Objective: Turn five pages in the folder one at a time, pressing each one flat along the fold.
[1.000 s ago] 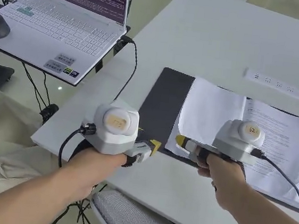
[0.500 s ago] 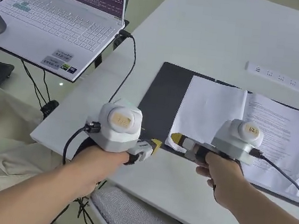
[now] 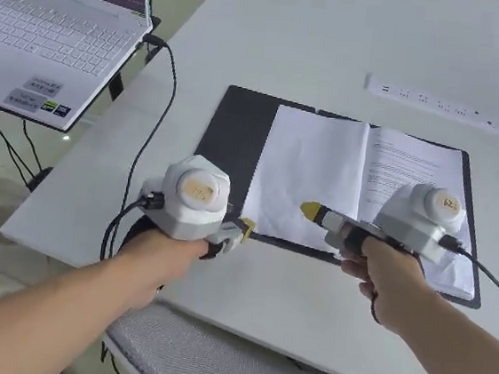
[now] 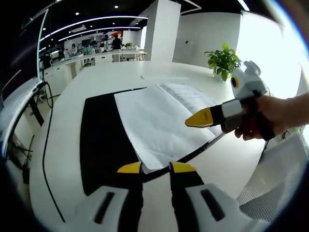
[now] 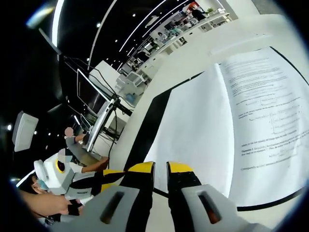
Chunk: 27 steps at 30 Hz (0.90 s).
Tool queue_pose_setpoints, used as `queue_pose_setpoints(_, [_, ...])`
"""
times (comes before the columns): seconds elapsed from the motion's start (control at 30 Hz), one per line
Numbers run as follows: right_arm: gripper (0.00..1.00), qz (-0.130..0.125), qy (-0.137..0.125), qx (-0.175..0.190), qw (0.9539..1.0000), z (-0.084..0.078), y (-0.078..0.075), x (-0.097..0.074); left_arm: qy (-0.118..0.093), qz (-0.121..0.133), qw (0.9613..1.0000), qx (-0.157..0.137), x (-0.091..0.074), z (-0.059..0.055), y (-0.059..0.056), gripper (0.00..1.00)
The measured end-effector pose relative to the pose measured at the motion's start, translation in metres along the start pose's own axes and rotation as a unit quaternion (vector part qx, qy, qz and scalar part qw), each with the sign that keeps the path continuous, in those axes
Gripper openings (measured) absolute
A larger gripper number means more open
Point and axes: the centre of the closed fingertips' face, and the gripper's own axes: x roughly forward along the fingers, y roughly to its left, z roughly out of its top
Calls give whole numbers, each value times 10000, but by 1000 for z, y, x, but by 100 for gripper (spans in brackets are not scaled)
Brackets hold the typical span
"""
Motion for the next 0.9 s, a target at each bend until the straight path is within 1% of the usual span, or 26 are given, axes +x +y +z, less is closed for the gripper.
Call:
queue_pose_setpoints(0.1, [9, 18, -80, 184, 9998, 5, -4, -6, 21, -13, 10000, 11, 14, 1, -2, 21])
queue_pose_setpoints(0.17, [9, 22, -153, 246, 9996, 10, -7, -11, -9, -2, 10000, 84, 22, 1, -2, 21])
queue_pose_setpoints(0.2, [9, 8, -170, 275, 9995, 12, -9, -12, 33, 17, 9999, 127, 27, 0, -2, 21])
queue_pose_setpoints(0.27, [8, 13, -196, 320, 9993, 17, -12, -14, 109, 96, 9997, 214, 32, -3, -1, 19])
queue_pose_setpoints(0.3, [8, 7, -216, 345, 9992, 19, -14, -15, 102, 99, 9996, 227, 35, -4, -1, 19])
queue_pose_setpoints(0.43, [9, -21, -252, 413, 9988, 28, -21, -16, 141, 177, 9995, 199, 44, -9, 0, 19])
queue_pose_setpoints(0.47, [9, -26, -243, 445, 9987, 33, -29, -13, 150, 186, 9995, 208, 45, -9, 0, 19])
queue_pose_setpoints(0.5, [9, -36, -240, 449, 9987, 36, -32, -12, 181, 223, 9993, 225, 46, -11, 0, 18])
queue_pose_setpoints(0.53, [9, -26, -234, 455, 9987, 42, -40, -9, 183, 226, 9993, 228, 47, -11, -1, 17])
queue_pose_setpoints(0.57, [9, -30, -221, 459, 9987, 43, -42, -8, 168, 253, 9992, 241, 47, -13, -1, 17])
queue_pose_setpoints(0.6, [9, -54, -212, 468, 9987, 48, -51, -5, 210, 304, 9989, 304, 48, -16, 0, 16])
queue_pose_setpoints(0.63, [9, -45, -220, 467, 9987, 51, -52, -4, 38, 363, 9981, 489, 48, -11, 3, 15])
queue_pose_setpoints(0.67, [9, -22, -197, 504, 9985, 54, -57, -1, 116, 385, 9984, 395, 47, -15, 2, 14])
queue_pose_setpoints(0.73, [8, 18, -164, 523, 9985, 58, -63, 5, 39, 417, 9977, 526, 47, -16, 3, 13])
queue_pose_setpoints(0.8, [7, 66, -116, 563, 9983, 60, -65, 9, -32, 431, 9981, 430, 47, -15, 4, 13])
queue_pose_setpoints(0.83, [7, 99, -38, 633, 9979, 60, -68, 13, -49, 441, 9983, 388, 47, -15, 4, 13])
queue_pose_setpoints(0.87, [8, 127, 16, 679, 9976, 61, -70, 16, -57, 445, 9982, 402, 47, -15, 4, 13])
queue_pose_setpoints(0.9, [8, 152, 16, 668, 9977, 64, -72, 21, -67, 451, 9980, 435, 48, -15, 4, 13])
